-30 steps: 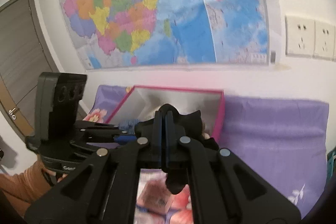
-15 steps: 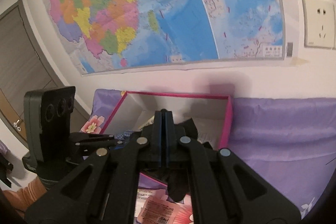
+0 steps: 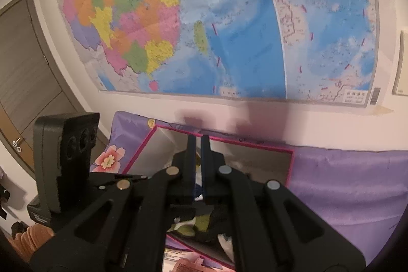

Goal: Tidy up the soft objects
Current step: 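Lift the black cloth into the pink box and open the right gripper, then move the right gripper to the clear wet-wipe packet and grasp it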

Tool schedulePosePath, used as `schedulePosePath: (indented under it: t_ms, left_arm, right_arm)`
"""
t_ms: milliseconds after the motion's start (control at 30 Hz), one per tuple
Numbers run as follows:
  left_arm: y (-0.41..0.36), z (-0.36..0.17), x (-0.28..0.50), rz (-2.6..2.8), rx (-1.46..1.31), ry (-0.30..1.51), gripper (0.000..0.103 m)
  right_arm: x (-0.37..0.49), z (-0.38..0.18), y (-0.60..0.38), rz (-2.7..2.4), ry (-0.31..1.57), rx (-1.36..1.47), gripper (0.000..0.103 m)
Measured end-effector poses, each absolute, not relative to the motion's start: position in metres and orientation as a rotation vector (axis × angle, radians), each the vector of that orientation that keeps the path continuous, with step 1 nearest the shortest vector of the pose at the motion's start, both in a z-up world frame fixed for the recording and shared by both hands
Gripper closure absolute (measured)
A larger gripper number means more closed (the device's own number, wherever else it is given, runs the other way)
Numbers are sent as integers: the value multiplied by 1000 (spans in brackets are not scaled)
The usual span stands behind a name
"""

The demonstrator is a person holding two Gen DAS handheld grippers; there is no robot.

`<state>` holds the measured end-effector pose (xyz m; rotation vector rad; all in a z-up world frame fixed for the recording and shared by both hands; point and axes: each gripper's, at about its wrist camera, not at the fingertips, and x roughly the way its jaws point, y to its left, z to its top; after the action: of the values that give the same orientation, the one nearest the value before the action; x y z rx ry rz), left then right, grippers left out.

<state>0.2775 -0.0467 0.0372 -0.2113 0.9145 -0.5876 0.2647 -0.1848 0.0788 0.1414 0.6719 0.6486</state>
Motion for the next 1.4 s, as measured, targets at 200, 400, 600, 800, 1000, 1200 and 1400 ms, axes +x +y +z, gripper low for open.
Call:
schedulePosePath:
  t_ms: [200, 400, 600, 800, 1000, 1200, 1400]
  left_arm:
    - [-43, 25, 275, -570, -191, 939, 77]
    - [-25, 39, 246, -570, -176, 876, 73]
    - [-7, 57, 201, -597, -187, 813, 67]
    - [5, 49, 152, -646, -209, 816, 67]
    - [9, 23, 106, -689, -193, 863, 67]
    - [-3, -8, 60, -733, -118, 933, 67]
    - [-7, -33, 28, -753, -78, 977, 67]
  right_arm:
    - [258, 60, -193, 629, 733, 141, 91]
    - [230, 57, -215, 668, 757, 200, 82]
    - [181, 86, -236, 747, 680, 267, 76]
    - [121, 115, -243, 820, 599, 266, 71]
    - [57, 114, -244, 883, 578, 228, 65]
    - [21, 69, -230, 880, 668, 179, 65]
    - [0, 3, -205, 878, 818, 153, 65]
